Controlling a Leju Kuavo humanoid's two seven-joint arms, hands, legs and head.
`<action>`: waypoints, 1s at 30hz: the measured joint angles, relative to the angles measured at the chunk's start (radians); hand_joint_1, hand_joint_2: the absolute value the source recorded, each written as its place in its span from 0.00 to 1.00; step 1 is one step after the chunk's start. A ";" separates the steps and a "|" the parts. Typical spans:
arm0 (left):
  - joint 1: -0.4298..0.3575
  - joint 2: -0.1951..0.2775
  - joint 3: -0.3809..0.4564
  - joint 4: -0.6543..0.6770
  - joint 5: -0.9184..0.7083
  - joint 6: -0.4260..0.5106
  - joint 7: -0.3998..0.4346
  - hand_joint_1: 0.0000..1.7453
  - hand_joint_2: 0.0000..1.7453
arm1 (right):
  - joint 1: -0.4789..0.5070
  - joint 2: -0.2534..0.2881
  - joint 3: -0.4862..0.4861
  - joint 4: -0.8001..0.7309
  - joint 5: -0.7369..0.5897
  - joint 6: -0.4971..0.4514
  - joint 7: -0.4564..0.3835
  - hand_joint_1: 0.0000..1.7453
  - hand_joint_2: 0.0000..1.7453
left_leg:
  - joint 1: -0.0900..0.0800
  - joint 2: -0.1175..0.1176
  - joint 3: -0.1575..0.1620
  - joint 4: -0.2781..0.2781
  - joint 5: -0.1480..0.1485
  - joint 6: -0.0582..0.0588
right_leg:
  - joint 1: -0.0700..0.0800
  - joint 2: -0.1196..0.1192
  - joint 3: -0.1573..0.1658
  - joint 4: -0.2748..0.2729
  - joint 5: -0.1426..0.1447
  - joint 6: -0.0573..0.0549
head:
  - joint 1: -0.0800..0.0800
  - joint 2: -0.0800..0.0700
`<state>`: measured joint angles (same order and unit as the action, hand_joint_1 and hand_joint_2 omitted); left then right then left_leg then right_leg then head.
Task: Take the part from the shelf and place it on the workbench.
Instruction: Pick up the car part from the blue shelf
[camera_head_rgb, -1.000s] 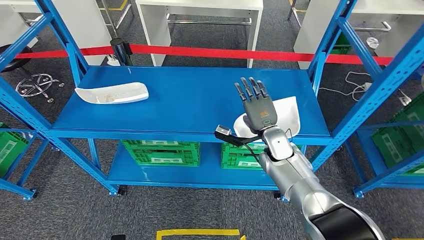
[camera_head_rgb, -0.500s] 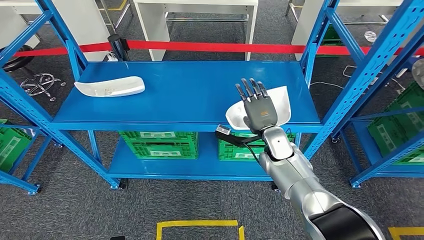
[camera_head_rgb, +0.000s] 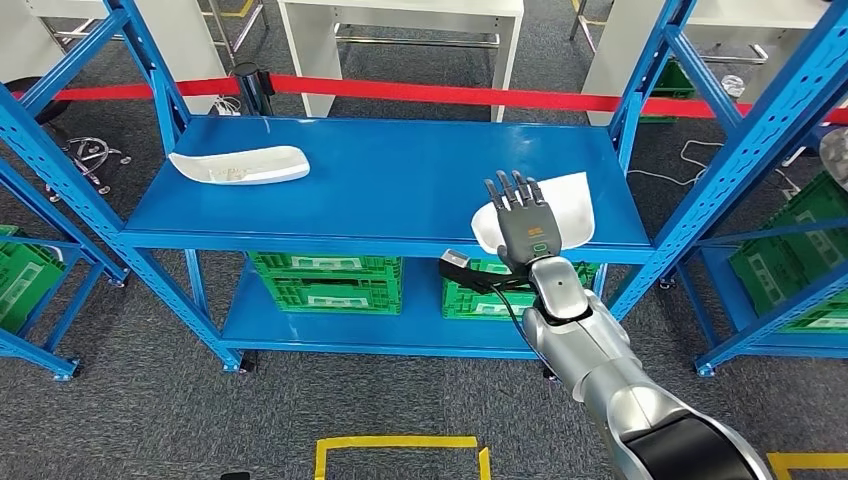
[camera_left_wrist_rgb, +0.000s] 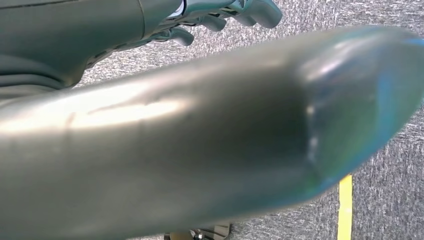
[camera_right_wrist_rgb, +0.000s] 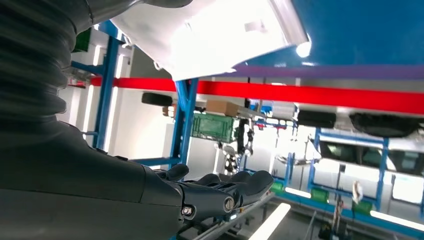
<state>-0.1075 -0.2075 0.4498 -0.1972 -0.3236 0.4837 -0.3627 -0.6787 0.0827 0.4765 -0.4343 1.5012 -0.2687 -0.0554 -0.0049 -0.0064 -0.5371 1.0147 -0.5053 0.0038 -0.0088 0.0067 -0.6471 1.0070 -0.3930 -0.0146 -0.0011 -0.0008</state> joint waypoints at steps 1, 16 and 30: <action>0.000 0.000 0.000 0.000 -0.001 -0.001 -0.002 0.00 0.00 | 0.000 0.000 0.000 0.000 -0.003 0.021 -0.002 0.00 1.00 | 0.000 0.000 0.000 0.000 0.000 0.000 | 0.000 0.000 0.000 0.000 0.000 0.001 | 0.000 0.000; -0.005 0.000 -0.001 -0.001 -0.043 -0.032 -0.023 0.00 0.00 | 0.035 -0.038 -0.093 0.018 -0.257 0.284 -0.275 0.00 1.00 | 0.001 0.001 -0.005 0.000 0.002 -0.002 | 0.000 0.000 -0.007 0.001 0.001 0.009 | 0.000 0.000; -0.003 0.000 -0.001 -0.001 -0.024 -0.061 -0.069 0.00 0.00 | 0.027 -0.053 -0.088 0.045 -0.205 0.287 -0.183 0.00 1.00 | 0.001 0.001 -0.005 0.000 0.002 -0.002 | 0.000 0.000 -0.007 0.002 0.001 0.009 | 0.000 0.000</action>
<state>-0.1105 -0.2071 0.4490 -0.1980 -0.3474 0.4224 -0.4316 -0.6515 0.0300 0.3881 -0.3890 1.2965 0.0187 -0.2380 -0.0043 -0.0056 -0.5423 1.0151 -0.5029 0.0018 -0.0086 0.0069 -0.6541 1.0092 -0.3923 -0.0058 -0.0013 -0.0008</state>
